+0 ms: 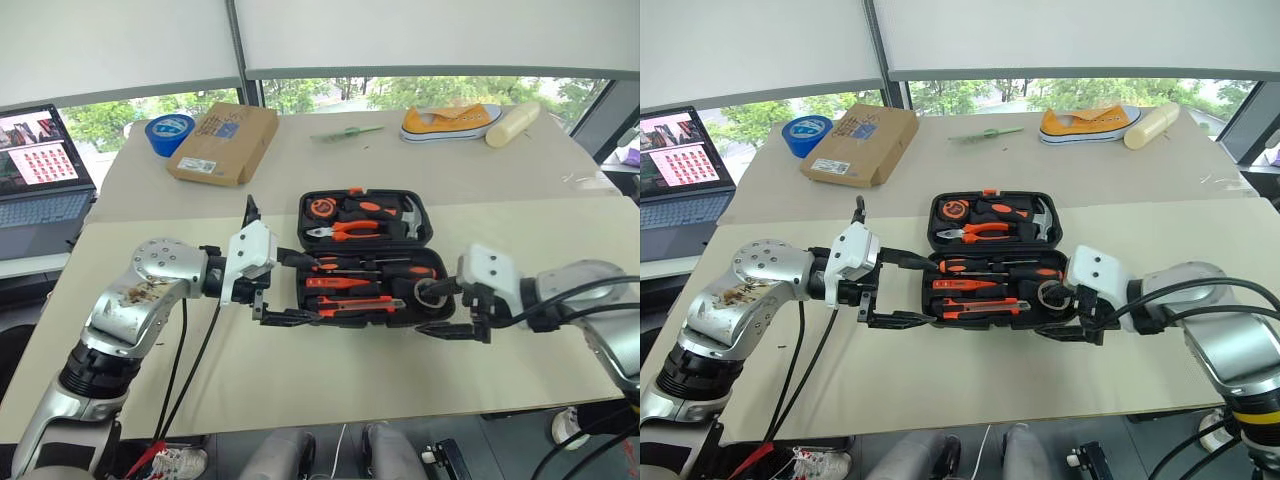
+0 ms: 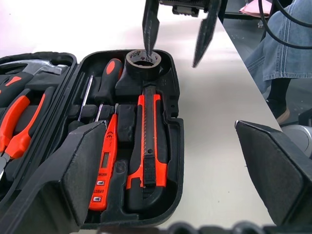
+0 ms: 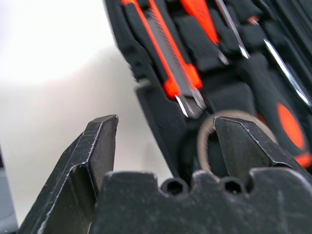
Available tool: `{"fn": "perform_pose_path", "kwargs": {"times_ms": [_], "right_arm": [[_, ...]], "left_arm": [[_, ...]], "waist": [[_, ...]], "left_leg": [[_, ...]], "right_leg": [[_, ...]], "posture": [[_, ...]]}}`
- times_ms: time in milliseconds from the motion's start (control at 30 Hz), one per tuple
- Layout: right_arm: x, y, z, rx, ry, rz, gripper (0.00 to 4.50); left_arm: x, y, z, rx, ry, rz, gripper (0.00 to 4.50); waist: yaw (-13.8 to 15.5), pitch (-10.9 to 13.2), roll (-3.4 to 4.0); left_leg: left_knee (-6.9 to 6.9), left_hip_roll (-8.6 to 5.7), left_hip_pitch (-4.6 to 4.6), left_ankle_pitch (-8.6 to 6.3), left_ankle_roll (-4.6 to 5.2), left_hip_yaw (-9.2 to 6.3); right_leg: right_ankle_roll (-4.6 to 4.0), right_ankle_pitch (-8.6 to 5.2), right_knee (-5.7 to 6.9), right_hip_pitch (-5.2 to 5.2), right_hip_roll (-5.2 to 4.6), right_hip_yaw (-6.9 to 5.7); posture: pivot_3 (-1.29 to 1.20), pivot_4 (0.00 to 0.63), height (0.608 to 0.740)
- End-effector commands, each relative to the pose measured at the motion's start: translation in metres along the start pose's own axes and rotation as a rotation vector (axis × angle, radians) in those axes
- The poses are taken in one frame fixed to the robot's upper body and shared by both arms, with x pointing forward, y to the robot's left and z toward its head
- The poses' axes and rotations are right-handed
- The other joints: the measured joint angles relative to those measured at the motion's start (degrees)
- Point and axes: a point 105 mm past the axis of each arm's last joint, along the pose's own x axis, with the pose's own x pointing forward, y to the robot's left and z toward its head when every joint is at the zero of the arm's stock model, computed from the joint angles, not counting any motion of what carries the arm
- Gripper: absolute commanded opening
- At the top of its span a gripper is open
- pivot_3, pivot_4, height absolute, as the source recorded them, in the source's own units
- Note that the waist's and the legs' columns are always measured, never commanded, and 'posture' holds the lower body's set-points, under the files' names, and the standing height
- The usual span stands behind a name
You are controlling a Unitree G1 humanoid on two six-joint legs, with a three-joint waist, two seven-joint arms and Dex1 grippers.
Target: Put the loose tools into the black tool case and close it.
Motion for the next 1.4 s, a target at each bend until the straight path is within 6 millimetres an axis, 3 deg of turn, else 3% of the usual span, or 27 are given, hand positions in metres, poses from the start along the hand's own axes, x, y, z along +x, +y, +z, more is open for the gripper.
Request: {"fn": "perform_pose_path", "kwargs": {"times_ms": [33, 200, 300, 467, 600, 800, 1300, 1400], "right_arm": [[-0.011, -0.006, 0.002, -0.014, 0.003, -0.035, 3.73], [-0.009, -0.012, -0.006, 0.022, 0.002, -0.070, 3.73], [-0.006, -0.017, -0.010, 0.047, -0.006, -0.095, 3.02], [0.002, -0.019, -0.015, 0.064, -0.007, -0.109, 1.19], [0.002, -0.016, -0.015, 0.059, -0.005, -0.100, 0.04], [-0.007, -0.011, -0.006, 0.052, -0.014, -0.072, 0.04], [0.001, -0.003, -0.020, 0.074, 0.036, -0.037, 0.04], [0.001, 0.000, -0.013, 0.072, 0.013, -0.018, 0.89]], "left_arm": [[-0.001, 0.002, 0.009, 0.042, -0.013, 0.011, 4.50], [0.001, 0.003, 0.010, 0.046, -0.016, 0.012, 4.50], [0.002, 0.003, 0.011, 0.047, -0.018, 0.010, 4.50], [0.003, 0.002, 0.013, 0.049, -0.019, 0.005, 4.50], [0.002, 0.004, 0.015, 0.053, -0.016, 0.004, 4.50], [0.002, 0.005, 0.015, 0.054, -0.012, 0.005, 4.50], [0.003, 0.004, 0.018, 0.062, -0.015, 0.006, 4.50], [0.002, 0.005, 0.017, 0.062, -0.013, 0.007, 4.50]], "waist": [[-0.01, 0.00, 0.00], [0.02, 0.00, 0.00], [-0.03, 0.00, 0.00], [-0.04, 0.00, 0.00], [-0.05, 0.00, 0.00], [-0.07, 0.00, 0.00], [0.25, 0.00, -0.01], [0.20, 0.00, -0.01]], "left_leg": [[0.00, 0.00, 0.00, 0.00, 0.00, 0.00], [0.01, 0.00, 0.00, 0.00, 0.00, 0.00], [0.00, 0.00, 0.00, 0.00, 0.00, 0.00], [0.00, 0.00, 0.00, 0.00, 0.00, 0.00], [0.00, 0.00, 0.00, 0.00, 0.00, 0.00], [0.00, 0.00, 0.00, 0.00, 0.00, 0.00], [0.01, 0.00, 0.00, 0.00, 0.00, 0.00], [0.00, 0.00, 0.00, 0.00, 0.00, 0.00]], "right_leg": [[0.00, 0.00, 0.00, 0.00, 0.00, 0.00], [0.00, 0.00, -0.01, 0.01, -0.01, 0.00], [0.00, 0.00, 0.00, 0.00, 0.00, 0.00], [0.00, 0.00, 0.00, 0.00, 0.00, 0.00], [0.00, 0.00, 0.01, 0.00, 0.00, 0.01], [0.00, 0.00, 0.01, 0.00, 0.01, 0.00], [0.00, 0.00, 0.00, 0.01, 0.00, -0.01], [0.00, 0.00, 0.00, 0.01, 0.00, 0.00]], "posture": [[0.00, 0.150, 0.735], [0.00, 0.150, 0.735], [0.00, 0.150, 0.735], [0.00, 0.150, 0.735], [0.00, 0.150, 0.735], [0.00, 0.150, 0.735], [0.00, 0.150, 0.735], [0.00, 0.150, 0.735]]}}
